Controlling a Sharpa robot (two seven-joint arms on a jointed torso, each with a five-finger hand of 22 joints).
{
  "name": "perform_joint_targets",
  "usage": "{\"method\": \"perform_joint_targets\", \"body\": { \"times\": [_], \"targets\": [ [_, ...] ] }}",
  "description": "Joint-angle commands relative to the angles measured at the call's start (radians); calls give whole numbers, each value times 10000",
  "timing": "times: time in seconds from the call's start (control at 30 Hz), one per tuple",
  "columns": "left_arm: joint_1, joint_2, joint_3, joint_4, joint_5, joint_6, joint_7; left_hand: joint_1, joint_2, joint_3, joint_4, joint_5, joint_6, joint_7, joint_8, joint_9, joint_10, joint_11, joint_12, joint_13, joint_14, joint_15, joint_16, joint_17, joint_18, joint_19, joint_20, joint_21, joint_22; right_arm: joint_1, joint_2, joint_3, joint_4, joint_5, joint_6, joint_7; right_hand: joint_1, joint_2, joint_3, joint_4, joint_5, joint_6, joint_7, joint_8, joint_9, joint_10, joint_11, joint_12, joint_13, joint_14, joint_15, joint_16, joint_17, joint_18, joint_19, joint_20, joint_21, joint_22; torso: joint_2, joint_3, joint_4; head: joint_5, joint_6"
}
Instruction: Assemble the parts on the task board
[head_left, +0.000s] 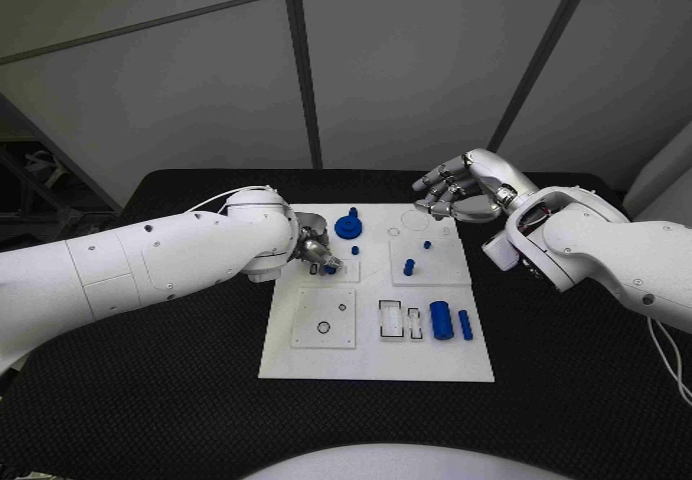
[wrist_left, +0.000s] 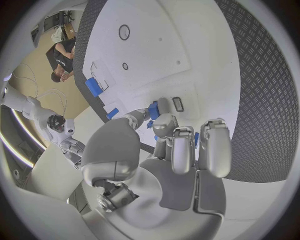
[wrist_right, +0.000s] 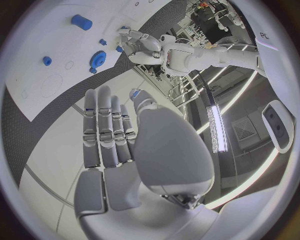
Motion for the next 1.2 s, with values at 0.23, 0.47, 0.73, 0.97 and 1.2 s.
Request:
{"method": "perform_joint_targets", "body": {
  "times": [0.23,0.47,0.73,0.97,1.2],
  "targets": [
    [6,25,3,15,96,-37,-40,-76,126,-558,192,-23,133,-34,-105,-44,99,-31,92,45,1037,-75,61,2630,-219,234,-48,101,612,17,-7,8,18,24,-60,48,55,-46,26,42,62,1,37,-32,-12,38,17,-67,-15,68,22,-51,13,19,66,4,-47,-20,2,-4,8,-16,-6],
    [7,24,6,50,118,-65,-36,-51,167,-735,256,-17,158,-40,-121,-54,115,-37,108,63,1037,-80,61,2630,-225,248,-51,117,645,17,-4,8,6,24,-56,50,50,-47,25,46,66,0,38,-32,-12,36,18,-70,-20,67,24,-57,15,19,64,5,-52,-22,-7,-3,15,-25,1],
    [12,-4,10,57,121,-81,-40,-42,185,-865,311,-15,172,-44,-132,-61,120,-40,106,60,1037,-83,61,2630,-228,254,-54,123,659,17,-4,8,-8,24,-44,50,50,-47,25,46,66,0,38,-32,-12,36,18,-70,-20,67,24,-57,15,19,64,5,-52,-22,-2,-3,7,-23,9],
    [21,-29,17,94,121,-106,-46,-38,196,-905,331,-13,179,-47,-134,-63,125,-42,111,66,1037,-83,61,2630,-230,260,-55,131,673,17,3,8,-43,24,-44,51,37,-53,22,55,74,-4,41,-33,-12,30,22,-75,-31,65,28,-72,19,17,60,8,-63,-27,-4,-3,9,-15,16],
    [26,-27,26,129,121,-79,-48,-38,196,-905,331,-13,179,-47,-134,-63,125,-42,111,66,1037,-83,61,2630,-230,260,-55,131,673,17,14,8,-72,24,-41,54,37,-53,22,55,74,-4,41,-33,-12,30,22,-75,-31,65,28,-72,20,17,60,9,-63,-27,2,-3,8,-15,6]
  ]
}}
